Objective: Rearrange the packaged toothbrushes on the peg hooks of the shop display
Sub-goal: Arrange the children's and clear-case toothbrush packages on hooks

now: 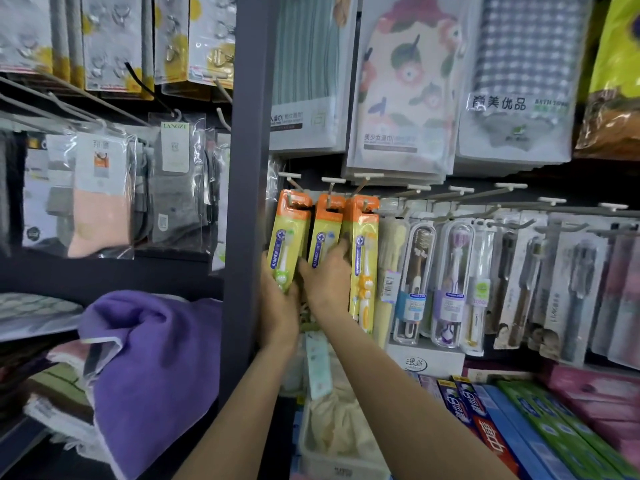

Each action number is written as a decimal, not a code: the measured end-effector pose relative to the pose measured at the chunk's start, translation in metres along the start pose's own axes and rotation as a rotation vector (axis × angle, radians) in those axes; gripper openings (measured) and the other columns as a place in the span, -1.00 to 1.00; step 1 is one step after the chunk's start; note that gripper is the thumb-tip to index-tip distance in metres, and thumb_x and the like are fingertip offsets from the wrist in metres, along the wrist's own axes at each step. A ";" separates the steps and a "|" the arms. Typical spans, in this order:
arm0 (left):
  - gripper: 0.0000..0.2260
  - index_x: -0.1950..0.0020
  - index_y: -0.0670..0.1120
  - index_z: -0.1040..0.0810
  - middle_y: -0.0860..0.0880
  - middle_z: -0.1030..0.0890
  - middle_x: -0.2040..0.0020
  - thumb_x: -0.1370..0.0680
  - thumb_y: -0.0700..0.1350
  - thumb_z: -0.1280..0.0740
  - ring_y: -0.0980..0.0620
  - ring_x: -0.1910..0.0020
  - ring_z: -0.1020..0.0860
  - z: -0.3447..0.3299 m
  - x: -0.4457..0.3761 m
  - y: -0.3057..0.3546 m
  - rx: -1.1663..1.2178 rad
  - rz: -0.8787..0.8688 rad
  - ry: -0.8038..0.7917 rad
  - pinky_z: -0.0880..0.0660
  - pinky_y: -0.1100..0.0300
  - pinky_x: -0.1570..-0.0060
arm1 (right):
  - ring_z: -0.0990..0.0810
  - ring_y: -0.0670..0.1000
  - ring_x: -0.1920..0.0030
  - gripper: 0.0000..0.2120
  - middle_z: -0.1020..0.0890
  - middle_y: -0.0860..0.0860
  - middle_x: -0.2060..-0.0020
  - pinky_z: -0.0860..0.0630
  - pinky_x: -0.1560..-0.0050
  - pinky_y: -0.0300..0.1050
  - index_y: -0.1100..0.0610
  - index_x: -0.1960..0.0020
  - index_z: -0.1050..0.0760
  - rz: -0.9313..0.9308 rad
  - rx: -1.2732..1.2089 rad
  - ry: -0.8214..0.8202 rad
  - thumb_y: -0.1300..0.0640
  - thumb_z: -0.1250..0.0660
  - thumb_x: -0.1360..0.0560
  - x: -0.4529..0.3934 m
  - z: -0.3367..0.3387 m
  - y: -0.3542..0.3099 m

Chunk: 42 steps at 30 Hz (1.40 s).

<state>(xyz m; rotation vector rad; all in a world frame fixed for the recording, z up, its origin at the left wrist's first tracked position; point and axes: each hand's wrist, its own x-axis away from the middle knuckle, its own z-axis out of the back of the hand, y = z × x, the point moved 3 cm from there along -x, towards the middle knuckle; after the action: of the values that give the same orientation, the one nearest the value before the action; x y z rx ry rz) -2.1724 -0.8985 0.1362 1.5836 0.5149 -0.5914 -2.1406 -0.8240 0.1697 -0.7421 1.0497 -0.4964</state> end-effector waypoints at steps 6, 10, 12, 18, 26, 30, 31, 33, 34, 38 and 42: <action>-0.50 -0.37 -0.18 -0.27 -0.19 -0.41 -0.28 -0.47 -0.26 -0.34 -0.15 -0.25 -0.40 -0.002 -0.002 -0.004 -0.100 -0.015 -0.017 -0.36 -0.15 -0.23 | -0.53 0.07 0.12 -0.43 -0.52 0.16 0.04 -0.42 0.21 -0.15 0.25 -0.37 -0.13 0.026 0.020 -0.026 0.22 -0.35 -0.48 0.008 0.003 0.007; -0.49 -0.42 -0.20 -0.23 -0.23 -0.36 -0.34 -0.49 -0.32 -0.28 -0.18 -0.30 -0.35 0.001 0.004 -0.004 -0.096 0.010 -0.061 -0.29 0.00 -0.30 | -0.52 0.04 0.11 -0.52 -0.52 0.15 -0.01 -0.41 0.23 -0.25 0.27 -0.29 -0.19 0.013 -0.032 -0.110 0.17 -0.33 -0.50 0.020 0.005 0.010; -0.47 -0.45 -0.22 -0.17 -0.24 -0.31 -0.38 -0.51 -0.36 -0.24 -0.18 -0.35 -0.32 0.002 0.011 -0.003 -0.073 0.033 -0.087 -0.24 0.09 -0.32 | -0.46 -0.03 0.19 -0.65 -0.51 0.11 0.06 -0.35 0.36 -0.43 0.28 -0.21 -0.25 0.027 -0.030 -0.161 0.16 -0.29 -0.53 0.035 0.009 0.017; -0.38 -0.49 -0.16 -0.05 -0.16 -0.27 -0.44 -0.52 -0.30 -0.28 -0.08 -0.41 -0.28 0.010 0.041 -0.024 -0.050 0.136 -0.119 -0.22 -0.01 -0.39 | -0.50 0.10 -0.13 -0.76 -0.54 0.15 -0.13 -0.34 0.00 -0.20 0.26 -0.18 -0.45 0.145 0.547 -0.468 0.18 -0.17 -0.58 0.084 0.024 0.092; -0.43 -0.46 -0.20 -0.11 -0.14 -0.27 -0.42 -0.53 -0.23 -0.30 -0.04 -0.38 -0.27 0.019 0.073 -0.026 -0.246 0.116 -0.131 -0.06 0.38 -0.28 | -0.44 0.17 -0.19 -0.61 -0.45 0.18 -0.20 -0.38 -0.11 -0.05 0.24 -0.29 -0.27 0.052 0.849 -0.686 0.28 -0.25 -0.49 0.105 0.031 0.133; -0.47 -0.47 -0.19 -0.10 -0.16 -0.20 -0.46 -0.56 -0.19 -0.25 -0.06 -0.43 -0.20 0.025 0.085 -0.017 -0.375 0.061 -0.134 -0.11 0.22 -0.36 | -0.51 0.19 -0.13 -0.71 -0.50 0.22 -0.14 -0.45 0.01 -0.02 0.26 -0.21 -0.36 0.103 0.901 -0.673 0.37 -0.19 -0.49 0.100 0.047 0.109; -0.50 -0.46 -0.18 -0.15 -0.14 -0.22 -0.45 -0.56 -0.20 -0.24 -0.06 -0.42 -0.23 0.027 0.089 -0.014 -0.388 0.020 -0.133 -0.17 0.20 -0.34 | -0.51 0.20 -0.13 -0.71 -0.50 0.21 -0.13 -0.45 0.01 -0.02 0.25 -0.21 -0.39 0.130 0.903 -0.661 0.36 -0.20 -0.49 0.098 0.053 0.100; -0.60 -0.39 -0.17 -0.27 -0.12 -0.31 -0.38 -0.56 -0.25 -0.22 -0.05 -0.33 -0.33 0.030 0.098 -0.006 -0.404 -0.112 -0.161 -0.29 0.18 -0.26 | -0.51 0.18 -0.13 -0.69 -0.50 0.17 -0.14 -0.46 -0.02 -0.03 0.21 -0.22 -0.42 0.174 0.864 -0.675 0.26 -0.27 -0.48 0.096 0.069 0.079; -0.64 -0.35 -0.16 -0.33 -0.11 -0.35 -0.34 -0.55 -0.27 -0.22 -0.06 -0.28 -0.38 0.030 0.101 -0.003 -0.412 -0.178 -0.198 -0.33 0.17 -0.21 | -0.51 0.15 -0.13 -0.67 -0.50 0.15 -0.15 -0.46 -0.03 -0.04 0.19 -0.22 -0.43 0.175 0.807 -0.692 0.21 -0.32 -0.47 0.094 0.076 0.069; -0.70 -0.31 -0.16 -0.42 -0.12 -0.43 -0.24 -0.57 -0.28 -0.19 -0.06 -0.20 -0.43 0.032 0.094 0.016 -0.308 -0.199 -0.175 -0.35 0.17 -0.16 | -0.53 0.05 -0.03 -0.64 -0.52 0.08 -0.06 -0.48 0.10 -0.13 0.17 -0.20 -0.46 0.050 0.398 -0.603 0.19 -0.39 -0.42 0.083 0.109 0.034; -0.60 -0.39 -0.12 -0.34 -0.12 -0.41 -0.30 -0.56 -0.31 -0.18 -0.04 -0.28 -0.40 0.031 0.068 0.044 -0.152 -0.129 -0.127 -0.27 0.21 -0.27 | -0.51 0.05 0.19 -0.68 -0.53 0.09 0.04 -0.43 0.34 -0.16 0.06 -0.11 -0.40 0.072 0.116 -0.509 0.25 -0.37 -0.41 0.077 0.121 0.015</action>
<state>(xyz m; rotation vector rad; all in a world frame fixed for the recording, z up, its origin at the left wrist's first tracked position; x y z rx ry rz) -2.0946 -0.9348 0.1235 1.3674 0.5564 -0.7287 -1.9980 -0.8293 0.1488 -0.6771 0.5654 -0.2806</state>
